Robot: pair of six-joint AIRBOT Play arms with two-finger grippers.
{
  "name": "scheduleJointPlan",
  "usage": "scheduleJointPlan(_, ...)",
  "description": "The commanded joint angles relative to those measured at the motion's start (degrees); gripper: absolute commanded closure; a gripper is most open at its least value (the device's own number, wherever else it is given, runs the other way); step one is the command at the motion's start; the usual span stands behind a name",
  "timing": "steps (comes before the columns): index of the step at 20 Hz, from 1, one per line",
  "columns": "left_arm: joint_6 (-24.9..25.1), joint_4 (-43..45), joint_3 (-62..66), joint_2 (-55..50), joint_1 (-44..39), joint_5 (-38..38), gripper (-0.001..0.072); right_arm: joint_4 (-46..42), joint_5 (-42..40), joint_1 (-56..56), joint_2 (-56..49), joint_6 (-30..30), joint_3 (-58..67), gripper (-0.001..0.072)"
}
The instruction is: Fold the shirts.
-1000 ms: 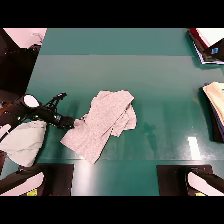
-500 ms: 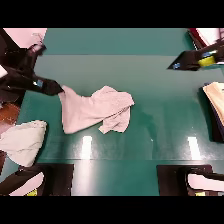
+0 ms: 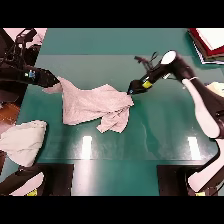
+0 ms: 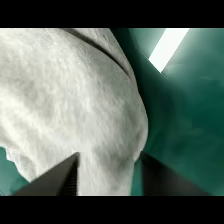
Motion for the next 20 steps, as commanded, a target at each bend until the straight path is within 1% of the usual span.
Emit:
scheduleJointPlan(1,0.0,0.0,0.2,0.0,0.0,0.0,0.0685,0.1,-2.1,2.6,-3.6,-1.1,0.0,0.0526)
scheduleJointPlan(2,0.0,0.0,0.2,0.0,0.0,-0.1,0.0685,0.1,-2.3,2.7,-3.5,-1.7,0.2,0.07)
scheduleJointPlan(5,-0.3,0.5,2.2,0.1,0.0,-0.1,0.0686,-1.6,-0.5,1.6,-0.5,-1.6,3.3,0.0697)
scheduleJointPlan(7,-0.5,1.3,8.5,0.9,0.0,-0.2,0.0686,-3.8,1.4,-0.1,4.9,-1.4,7.5,0.0697)
scheduleJointPlan(10,-0.5,1.2,25.2,1.9,0.0,-1.5,0.0686,-4.9,4.2,-3.6,15.8,-1.4,14.5,0.0697)
scheduleJointPlan(12,-2.1,-0.1,37.3,1.9,0.0,-2.9,0.0686,-4.9,5.7,-5.4,22.2,-0.7,19.0,0.0697)
scheduleJointPlan(14,-3.1,-2.8,47.5,2.1,0.0,-3.1,0.0686,-4.8,5.8,-6.3,28.3,0.6,20.4,0.0697)
scheduleJointPlan(15,-3.3,-4.4,49.9,2.8,0.0,-2.0,0.0686,-4.9,6.0,-6.5,31.0,0.7,20.4,0.0697)
scheduleJointPlan(17,-3.3,-8.2,50.5,5.8,0.0,1.3,0.0686,-4.8,5.8,-6.5,36.5,1.8,17.8,0.0697)
scheduleJointPlan(20,-3.3,-9.2,50.5,9.2,0.0,1.9,0.0686,-4.8,5.7,-6.5,43.4,4.8,11.7,0.0697)
